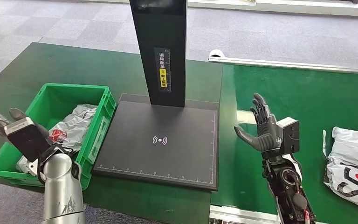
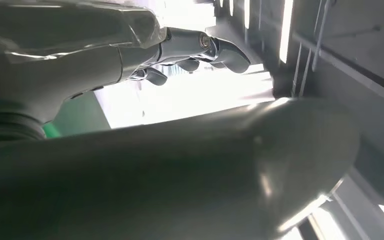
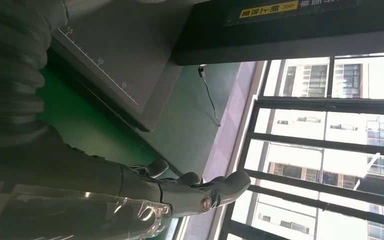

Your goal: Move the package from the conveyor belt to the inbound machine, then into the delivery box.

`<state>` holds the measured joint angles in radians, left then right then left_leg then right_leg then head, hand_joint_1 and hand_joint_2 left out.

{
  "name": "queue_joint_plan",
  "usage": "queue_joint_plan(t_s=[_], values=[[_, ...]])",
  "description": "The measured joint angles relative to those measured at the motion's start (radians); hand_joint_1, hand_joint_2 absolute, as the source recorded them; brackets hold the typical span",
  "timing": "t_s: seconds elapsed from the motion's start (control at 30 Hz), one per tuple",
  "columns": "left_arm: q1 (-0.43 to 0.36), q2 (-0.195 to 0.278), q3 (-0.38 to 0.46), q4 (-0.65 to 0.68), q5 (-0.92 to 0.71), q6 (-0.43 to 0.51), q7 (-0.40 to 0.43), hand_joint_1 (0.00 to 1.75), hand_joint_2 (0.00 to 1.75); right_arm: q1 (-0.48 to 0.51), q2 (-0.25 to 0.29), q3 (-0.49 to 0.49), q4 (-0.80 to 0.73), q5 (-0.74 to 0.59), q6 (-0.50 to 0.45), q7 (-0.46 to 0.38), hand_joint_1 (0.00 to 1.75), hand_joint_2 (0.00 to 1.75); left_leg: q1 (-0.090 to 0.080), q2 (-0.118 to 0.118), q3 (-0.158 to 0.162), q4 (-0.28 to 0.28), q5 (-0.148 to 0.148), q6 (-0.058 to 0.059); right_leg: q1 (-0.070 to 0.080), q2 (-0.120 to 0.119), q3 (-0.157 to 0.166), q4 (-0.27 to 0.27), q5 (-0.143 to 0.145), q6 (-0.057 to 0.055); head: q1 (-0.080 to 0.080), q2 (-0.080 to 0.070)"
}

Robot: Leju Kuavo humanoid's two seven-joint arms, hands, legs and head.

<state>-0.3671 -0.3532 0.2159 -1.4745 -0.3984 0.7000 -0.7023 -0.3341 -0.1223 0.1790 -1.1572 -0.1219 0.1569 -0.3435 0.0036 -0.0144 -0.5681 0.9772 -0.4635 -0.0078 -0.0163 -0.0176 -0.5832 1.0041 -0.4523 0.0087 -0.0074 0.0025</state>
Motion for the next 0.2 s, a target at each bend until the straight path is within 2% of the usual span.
queue_joint_plan(t_s=[0.1, 0.17, 0.2], values=[[0.007, 0.013, -0.128, -0.02, 0.083, 0.0, 0.0, 0.0, 0.0, -0.006, 0.0, 0.001, 0.006, -0.004, 0.0, -0.002, 0.0, 1.75, 0.0, 0.001, -0.001, 0.0, 0.0, 0.0, 0.0, 0.001, -0.001, 0.0, 0.0, 0.0, 0.0, 0.0], [0.012, 0.019, -0.183, -0.03, 0.097, 0.0, 0.0, 0.0, 0.87, -0.008, 0.0, 0.001, 0.01, -0.004, 0.0, -0.002, 0.0, 1.75, 0.0, 0.002, -0.001, 0.0, 0.0, 0.0, 0.0, 0.001, -0.001, 0.0, 0.0, 0.0, 0.0, 0.0], [0.013, 0.02, -0.195, -0.033, 0.099, 0.0, 0.0, 0.0, 1.16, -0.008, 0.0, 0.001, 0.011, -0.004, 0.0, -0.002, 0.0, 1.75, 0.0, 0.002, -0.001, 0.0, 0.0, 0.0, 0.0, 0.001, -0.001, 0.0, 0.0, 0.0, 0.0, 0.0]])
